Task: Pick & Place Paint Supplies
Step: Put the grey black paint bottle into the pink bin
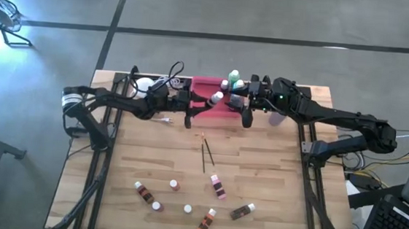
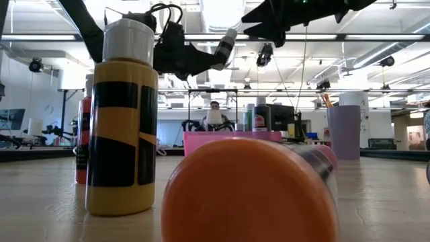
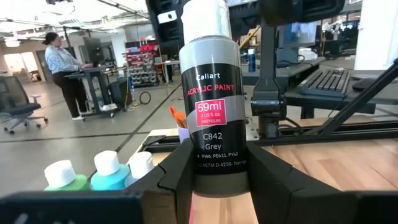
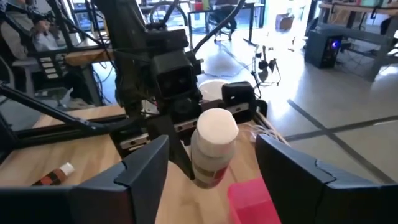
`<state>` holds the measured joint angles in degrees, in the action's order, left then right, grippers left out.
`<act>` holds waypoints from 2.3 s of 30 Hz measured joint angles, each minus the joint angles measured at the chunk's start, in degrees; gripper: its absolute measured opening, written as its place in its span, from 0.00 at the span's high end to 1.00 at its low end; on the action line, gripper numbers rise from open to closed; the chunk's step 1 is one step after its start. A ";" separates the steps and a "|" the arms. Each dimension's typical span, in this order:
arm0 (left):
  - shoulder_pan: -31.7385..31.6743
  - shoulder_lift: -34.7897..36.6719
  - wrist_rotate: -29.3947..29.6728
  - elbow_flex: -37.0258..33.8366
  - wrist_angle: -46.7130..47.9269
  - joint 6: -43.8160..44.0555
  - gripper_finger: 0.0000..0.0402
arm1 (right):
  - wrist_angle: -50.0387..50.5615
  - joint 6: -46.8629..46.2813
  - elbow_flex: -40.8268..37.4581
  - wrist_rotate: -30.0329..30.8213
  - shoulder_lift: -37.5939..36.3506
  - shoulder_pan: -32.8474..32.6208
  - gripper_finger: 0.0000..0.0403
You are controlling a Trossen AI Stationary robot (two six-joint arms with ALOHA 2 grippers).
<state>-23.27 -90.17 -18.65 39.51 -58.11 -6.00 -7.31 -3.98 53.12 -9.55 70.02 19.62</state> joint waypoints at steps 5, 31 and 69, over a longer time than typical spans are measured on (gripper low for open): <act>0.16 -0.01 -0.37 0.00 -0.07 -0.02 0.69 | -3.18 -0.33 0.10 0.05 3.72 -0.27 0.38; 0.14 0.10 -0.65 0.39 3.08 -1.66 0.68 | 20.07 3.94 17.54 0.36 12.98 -0.33 0.62; 0.07 0.26 -0.79 4.07 15.74 -4.48 0.69 | 46.14 6.39 30.09 3.48 18.12 -0.22 0.39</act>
<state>-23.20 -89.91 -19.44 43.57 -42.37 -10.48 38.83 2.41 83.21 -6.07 88.13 19.40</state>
